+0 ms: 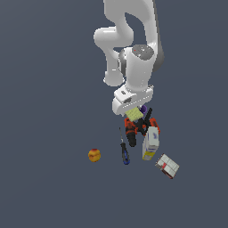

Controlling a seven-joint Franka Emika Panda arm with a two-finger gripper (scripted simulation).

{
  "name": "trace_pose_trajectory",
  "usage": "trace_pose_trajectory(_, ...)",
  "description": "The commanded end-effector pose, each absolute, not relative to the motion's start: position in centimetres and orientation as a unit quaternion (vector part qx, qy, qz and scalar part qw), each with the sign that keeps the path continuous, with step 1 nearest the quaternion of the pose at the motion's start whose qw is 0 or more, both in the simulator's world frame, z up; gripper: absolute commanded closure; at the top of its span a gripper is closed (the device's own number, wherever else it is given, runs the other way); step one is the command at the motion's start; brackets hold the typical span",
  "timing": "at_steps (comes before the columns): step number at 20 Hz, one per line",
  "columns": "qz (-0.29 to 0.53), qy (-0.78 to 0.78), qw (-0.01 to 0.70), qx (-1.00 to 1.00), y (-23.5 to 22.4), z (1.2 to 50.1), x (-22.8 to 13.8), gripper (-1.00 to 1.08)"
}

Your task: Pick up a designated object from a clutter of objects.

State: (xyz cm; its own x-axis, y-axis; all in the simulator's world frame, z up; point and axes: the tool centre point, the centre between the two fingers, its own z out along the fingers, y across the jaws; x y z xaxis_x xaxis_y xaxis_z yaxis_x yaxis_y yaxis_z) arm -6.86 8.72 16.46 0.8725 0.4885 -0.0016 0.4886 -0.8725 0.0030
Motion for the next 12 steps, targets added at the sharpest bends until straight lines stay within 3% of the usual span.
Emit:
trace_pose_trajectory(1, 0.000, 0.253, 0.002, 0.968, 10.6, 18.8, -7.9, 1.08)
trace_pose_trajectory(12, 0.000, 0.253, 0.002, 0.967, 18.6, 28.4, -11.8, 1.08)
